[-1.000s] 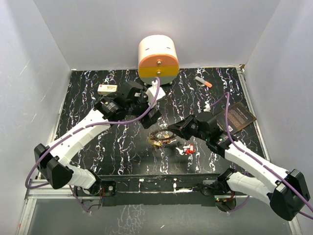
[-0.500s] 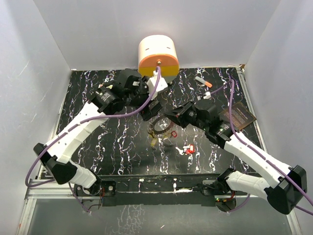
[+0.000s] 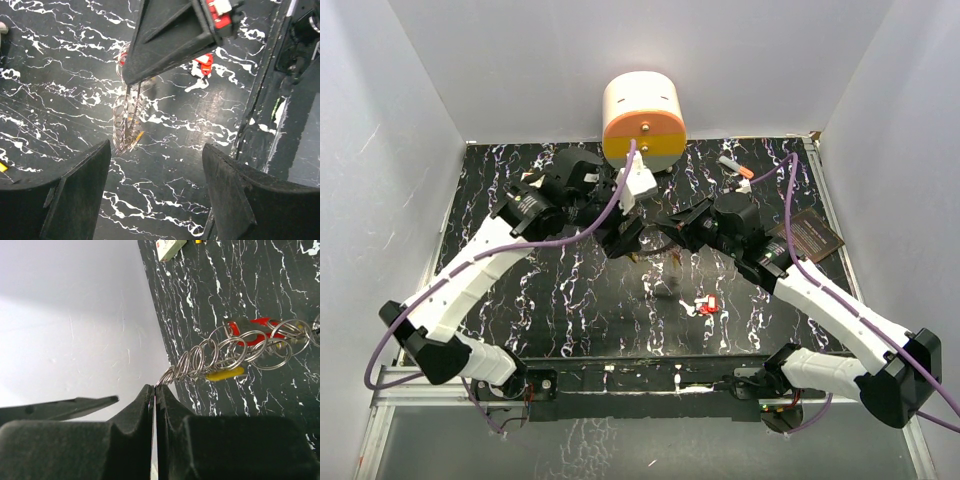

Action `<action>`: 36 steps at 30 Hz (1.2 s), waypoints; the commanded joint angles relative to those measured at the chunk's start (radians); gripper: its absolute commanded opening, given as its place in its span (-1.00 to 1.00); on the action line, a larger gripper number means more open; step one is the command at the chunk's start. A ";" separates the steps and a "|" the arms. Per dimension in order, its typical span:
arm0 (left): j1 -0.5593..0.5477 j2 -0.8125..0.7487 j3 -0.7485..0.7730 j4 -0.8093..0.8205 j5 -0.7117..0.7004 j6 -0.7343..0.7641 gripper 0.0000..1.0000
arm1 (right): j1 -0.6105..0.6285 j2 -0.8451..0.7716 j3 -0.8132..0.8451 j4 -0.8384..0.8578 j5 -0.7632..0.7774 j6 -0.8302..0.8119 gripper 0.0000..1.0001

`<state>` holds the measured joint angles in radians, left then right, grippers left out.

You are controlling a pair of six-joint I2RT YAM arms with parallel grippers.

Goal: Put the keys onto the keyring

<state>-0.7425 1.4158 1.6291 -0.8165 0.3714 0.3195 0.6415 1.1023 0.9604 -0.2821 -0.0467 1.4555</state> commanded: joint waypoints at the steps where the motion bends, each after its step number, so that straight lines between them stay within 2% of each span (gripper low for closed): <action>1: 0.000 -0.082 -0.003 0.017 0.096 -0.030 0.42 | 0.003 -0.011 0.067 0.069 0.020 -0.015 -0.85; 13: -0.001 -0.077 -0.127 0.034 0.278 -0.092 0.37 | 0.005 -0.019 0.067 0.075 0.020 -0.016 -0.84; 28: -0.001 -0.052 -0.195 0.089 0.129 -0.041 0.59 | 0.017 -0.023 0.043 0.104 -0.052 -0.012 -0.85; 36: -0.001 -0.005 -0.164 0.106 0.121 -0.046 0.64 | 0.024 -0.043 0.013 0.093 -0.055 0.005 -0.84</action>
<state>-0.7425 1.3975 1.4376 -0.7246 0.5018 0.2691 0.6598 1.1030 0.9585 -0.2848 -0.0891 1.4425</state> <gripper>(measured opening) 0.819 0.081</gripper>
